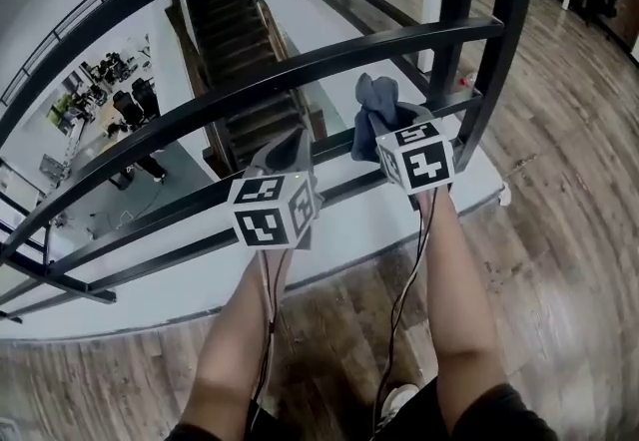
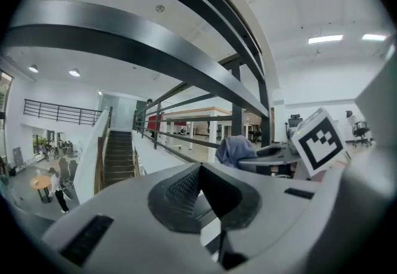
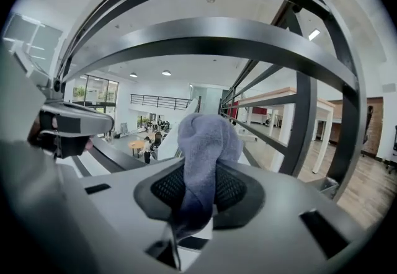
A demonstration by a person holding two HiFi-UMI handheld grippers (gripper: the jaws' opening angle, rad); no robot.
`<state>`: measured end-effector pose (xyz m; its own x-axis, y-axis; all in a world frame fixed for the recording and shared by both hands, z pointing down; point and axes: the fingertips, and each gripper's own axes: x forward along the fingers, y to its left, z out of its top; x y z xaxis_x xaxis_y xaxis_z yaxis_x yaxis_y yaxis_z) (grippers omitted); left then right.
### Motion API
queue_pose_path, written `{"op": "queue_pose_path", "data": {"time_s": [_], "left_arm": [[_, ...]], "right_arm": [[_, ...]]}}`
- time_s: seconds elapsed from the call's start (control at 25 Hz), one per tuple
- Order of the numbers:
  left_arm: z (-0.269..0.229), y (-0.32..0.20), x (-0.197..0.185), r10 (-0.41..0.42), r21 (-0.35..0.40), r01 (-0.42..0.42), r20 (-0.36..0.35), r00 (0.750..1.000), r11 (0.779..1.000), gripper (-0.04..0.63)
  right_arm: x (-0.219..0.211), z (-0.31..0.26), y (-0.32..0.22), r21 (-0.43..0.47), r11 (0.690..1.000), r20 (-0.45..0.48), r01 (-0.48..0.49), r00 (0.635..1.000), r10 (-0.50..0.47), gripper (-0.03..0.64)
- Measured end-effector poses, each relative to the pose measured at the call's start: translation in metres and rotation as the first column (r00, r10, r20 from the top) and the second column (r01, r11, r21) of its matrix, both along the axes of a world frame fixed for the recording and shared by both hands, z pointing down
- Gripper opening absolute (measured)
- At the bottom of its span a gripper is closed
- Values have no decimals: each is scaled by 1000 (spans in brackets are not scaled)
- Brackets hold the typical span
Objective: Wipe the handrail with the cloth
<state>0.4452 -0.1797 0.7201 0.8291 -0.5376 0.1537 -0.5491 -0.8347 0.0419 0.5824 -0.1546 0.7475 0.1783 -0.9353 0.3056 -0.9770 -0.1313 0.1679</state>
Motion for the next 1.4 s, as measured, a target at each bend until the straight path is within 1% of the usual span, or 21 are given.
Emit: {"op": "queue_pose_path", "data": {"time_s": [0.16, 0.28, 0.36, 0.48, 0.56, 0.68, 0.76, 0.84, 0.92, 1.0, 1.08, 1.12, 1.2, 1.32, 1.4], "left_arm": [[4, 20, 61, 44, 43, -46, 37, 998, 998, -2], [16, 40, 106, 94, 23, -95, 48, 994, 995, -2], [20, 52, 126, 126, 17, -127, 54, 991, 992, -2], [24, 66, 142, 166, 11, -167, 60, 984, 986, -2], [28, 72, 149, 184, -12, -184, 56, 981, 983, -2], [35, 77, 154, 195, -50, -192, 45, 980, 980, -2], [39, 77, 152, 198, -48, -196, 52, 979, 980, -2], [39, 75, 147, 201, -40, -199, 48, 978, 979, -2], [39, 69, 138, 194, -34, -193, 41, 980, 981, -2], [38, 62, 124, 180, -27, -180, 35, 983, 983, -2], [37, 52, 105, 160, -27, -159, 24, 987, 987, -2], [35, 46, 94, 145, -28, -144, 15, 989, 989, -2], [30, 32, 70, 111, -33, -111, -9, 994, 993, -2], [25, 14, 30, 57, -42, -58, -32, 998, 997, -2], [21, 10, 4, 41, -40, -42, -40, 998, 998, -2]], "right_arm": [[52, -3, 14, 52, 998, 2, -47, 999, 47, 104], [91, 2, 26, 63, 994, 12, -86, 996, 86, 104], [114, 2, 32, 65, 989, 16, -135, 991, 134, 104], [147, 0, 44, 90, 971, 11, -223, 975, 223, 104], [169, 0, 54, 115, 956, 16, -269, 963, 269, 104], [194, -5, 65, 140, 941, -9, -309, 950, 313, 104], [201, -4, 69, 165, 932, 4, -324, 945, 328, 104], [203, -4, 70, 173, 926, 5, -336, 940, 341, 104], [202, -4, 71, 181, 913, -2, -365, 929, 371, 104], [199, -4, 70, 205, 896, 55, -394, 919, 391, 104], [185, -8, 65, 222, 894, 109, -390, 921, 375, 104], [174, -13, 59, 228, 899, 113, -373, 927, 357, 104], [143, -24, 41, 232, 919, 85, -320, 948, 308, 104], [88, -27, 11, 206, 952, 29, -228, 973, 227, 104], [51, -26, -5, 189, 967, 4, -172, 985, 174, 104]]}}
